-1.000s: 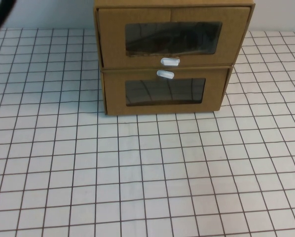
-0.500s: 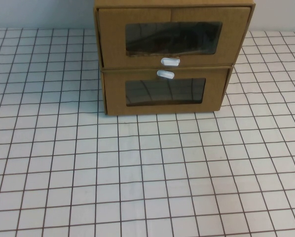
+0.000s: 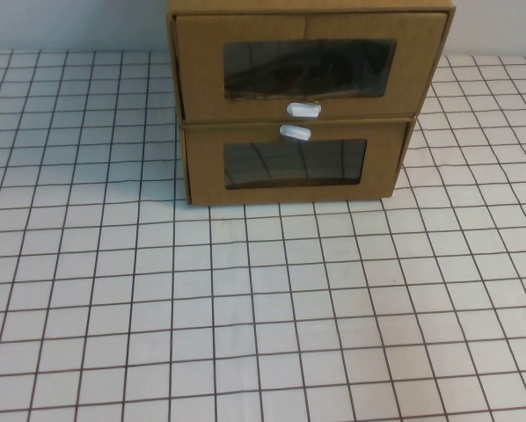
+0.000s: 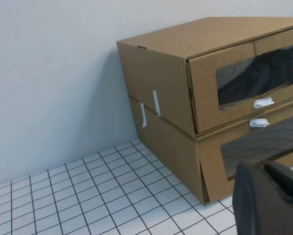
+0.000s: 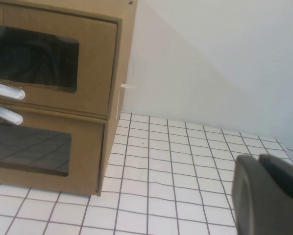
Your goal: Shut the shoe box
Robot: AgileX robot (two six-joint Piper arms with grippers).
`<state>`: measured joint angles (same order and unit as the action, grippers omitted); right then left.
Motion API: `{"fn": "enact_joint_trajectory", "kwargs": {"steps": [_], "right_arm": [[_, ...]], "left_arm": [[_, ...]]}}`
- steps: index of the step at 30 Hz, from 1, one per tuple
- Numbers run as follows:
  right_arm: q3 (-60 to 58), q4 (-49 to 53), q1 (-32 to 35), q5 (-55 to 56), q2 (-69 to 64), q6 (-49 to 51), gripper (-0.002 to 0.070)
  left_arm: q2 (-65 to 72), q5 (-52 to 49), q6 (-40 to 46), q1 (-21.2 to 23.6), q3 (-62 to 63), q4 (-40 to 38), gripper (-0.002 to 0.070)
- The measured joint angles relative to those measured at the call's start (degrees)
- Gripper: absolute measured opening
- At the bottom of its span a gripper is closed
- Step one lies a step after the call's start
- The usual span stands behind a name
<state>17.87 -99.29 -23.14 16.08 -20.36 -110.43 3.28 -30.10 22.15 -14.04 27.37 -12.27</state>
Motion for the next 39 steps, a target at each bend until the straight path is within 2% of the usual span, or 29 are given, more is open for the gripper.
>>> {"fn": "enact_joint_trajectory", "kwargs": {"steps": [9, 32, 39], "right_arm": [[0.0, 0.0, 0.0, 0.0, 0.0, 0.0, -0.0014], [0.0, 0.0, 0.0, -0.1, 0.0, -0.08, -0.0014], [0.0, 0.0, 0.0, -0.38, 0.0, -0.08, -0.0014]], "left_arm": [[0.0, 6.21, -0.1, 0.0, -2.61, 0.34, -0.0005], [0.0, 8.01, -0.1, 0.0, -4.15, 0.34, -0.0005], [0.0, 21.74, -0.1, 0.0, -16.09, 2.83, -0.0005]]}}
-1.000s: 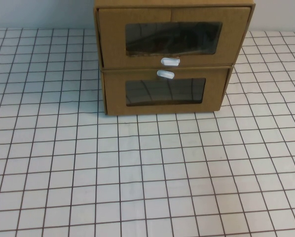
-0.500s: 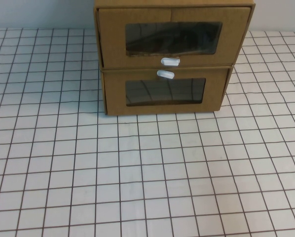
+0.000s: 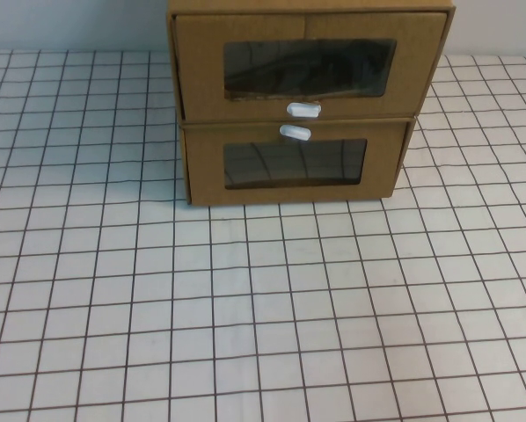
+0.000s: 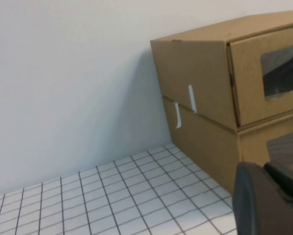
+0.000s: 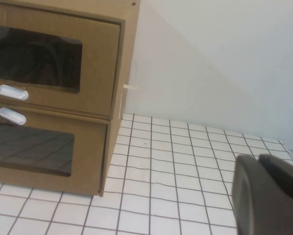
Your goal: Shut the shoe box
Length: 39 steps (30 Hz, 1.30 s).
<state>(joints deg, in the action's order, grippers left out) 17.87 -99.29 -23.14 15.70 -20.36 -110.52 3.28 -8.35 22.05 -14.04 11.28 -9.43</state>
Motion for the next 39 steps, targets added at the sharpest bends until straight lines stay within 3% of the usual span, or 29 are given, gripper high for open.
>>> {"fn": "enact_joint_trajectory", "kwargs": {"steps": [6, 17, 39], "right_arm": [[0.0, 0.0, 0.0, -0.1, 0.0, 0.0, -0.0014], [0.0, 0.0, 0.0, -0.1, 0.0, 0.0, -0.0014], [0.0, 0.0, 0.0, -1.13, 0.0, 0.0, -0.0014]], "left_arm": [[-0.32, 2.82, -3.0, 0.0, -10.06, 1.74, -0.0005], [-3.74, -13.09, -17.94, 0.0, -12.8, 12.6, -0.0005], [-3.87, -13.42, -18.72, 0.0, -12.8, 14.16, -0.0005]]}}
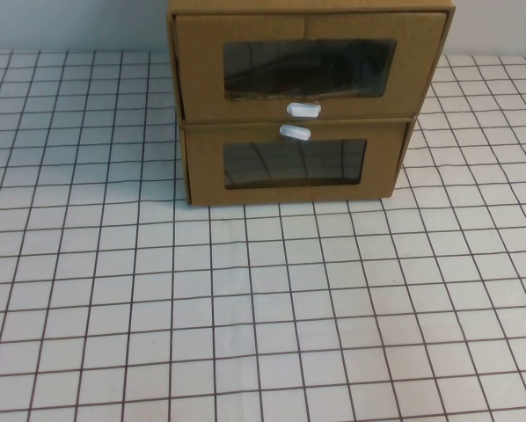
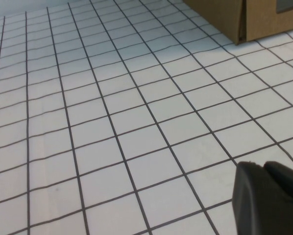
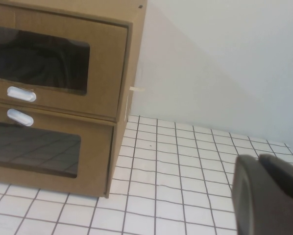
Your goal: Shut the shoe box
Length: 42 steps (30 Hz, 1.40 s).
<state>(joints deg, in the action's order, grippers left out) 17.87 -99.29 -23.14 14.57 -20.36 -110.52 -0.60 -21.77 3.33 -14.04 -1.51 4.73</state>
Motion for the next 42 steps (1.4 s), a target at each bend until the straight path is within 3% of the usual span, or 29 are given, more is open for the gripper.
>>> {"fn": "enact_joint_trajectory", "kwargs": {"steps": [12, 24, 33, 35, 37, 42], "right_arm": [[0.0, 0.0, 0.0, 0.0, 0.16, 0.0, -0.0014], [0.0, 0.0, 1.3, -1.39, 9.89, 0.0, -0.0014], [0.0, 0.0, 2.84, -11.7, 14.4, 0.74, -0.0014], [0.0, 1.4, 3.92, -14.57, 14.52, 5.66, -0.0014], [0.0, 9.32, 5.18, -17.33, 14.52, 16.12, -0.0014], [0.0, 50.69, 8.74, -28.81, 14.63, 60.27, -0.0014]], "left_arm": [[0.0, 0.0, 0.0, 0.0, 0.0, 0.0, -0.0005], [0.0, -0.03, 0.0, 0.0, 0.0, 0.0, -0.0005], [-0.03, -0.03, 0.0, 0.0, 0.0, 0.0, -0.0005], [-0.03, -0.03, 0.0, 0.0, 0.0, 0.0, -0.0005], [-0.03, -0.03, 0.0, 0.0, 0.0, 0.0, -0.0005], [-0.03, -0.03, -0.03, 0.0, 0.0, 0.0, -0.0005]]}}
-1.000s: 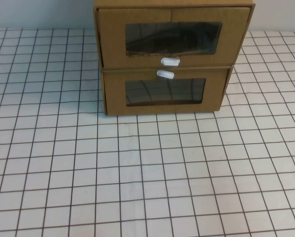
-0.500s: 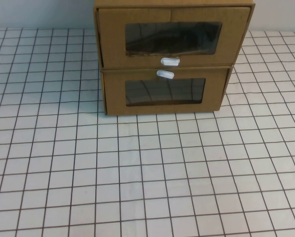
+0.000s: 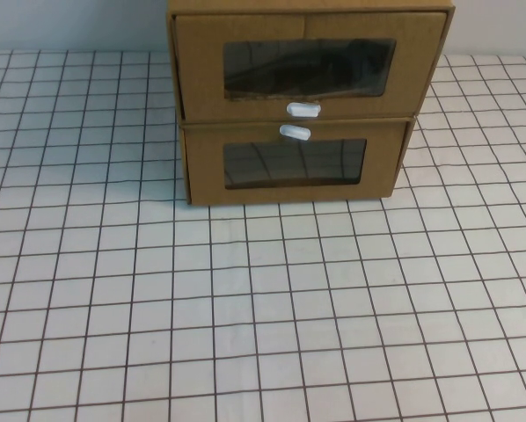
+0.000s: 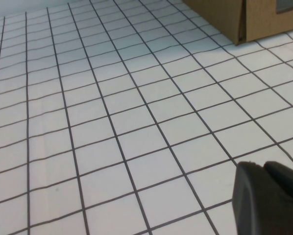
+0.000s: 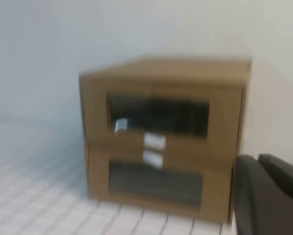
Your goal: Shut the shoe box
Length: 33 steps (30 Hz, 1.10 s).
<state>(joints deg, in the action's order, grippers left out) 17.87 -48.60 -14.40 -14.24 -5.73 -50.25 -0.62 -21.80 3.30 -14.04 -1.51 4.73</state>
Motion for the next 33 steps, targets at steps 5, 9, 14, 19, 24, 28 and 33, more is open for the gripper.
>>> {"fn": "enact_joint_trajectory", "kwargs": {"steps": [5, 9, 14, 19, 24, 28, 33], "right_arm": [[0.0, 25.53, 4.12, -14.45, 0.42, 28.52, -0.0014], [-0.81, 37.49, 5.53, -17.08, 3.38, 38.83, -0.0014], [-5.44, 51.17, 6.15, -10.59, 5.74, 53.75, -0.0014], [-11.19, 56.56, 7.74, -6.34, 6.13, 59.14, -0.0014], [-17.17, 56.35, 8.51, -3.76, 6.21, 59.67, -0.0014], [-19.31, 54.28, 8.51, -3.45, 6.21, 59.71, -0.0014], [-19.4, 54.01, 8.51, -5.39, 6.26, 58.56, -0.0014]], "left_arm": [[0.0, 0.0, 0.0, 0.0, 0.0, 0.0, -0.0005], [0.0, 0.0, 0.0, 0.0, 0.0, 0.0, -0.0006], [0.0, 0.0, 0.0, 0.0, 0.0, 0.0, -0.0005], [0.0, 0.0, 0.0, 0.0, 0.0, 0.0, -0.0005], [0.0, -0.1, 0.0, 0.0, 0.0, 0.0, -0.0005], [-0.1, -0.1, 0.0, 0.0, 0.0, 0.0, -0.0005], [-0.1, -0.1, 0.0, 0.0, 0.0, 0.0, -0.0005]]}}
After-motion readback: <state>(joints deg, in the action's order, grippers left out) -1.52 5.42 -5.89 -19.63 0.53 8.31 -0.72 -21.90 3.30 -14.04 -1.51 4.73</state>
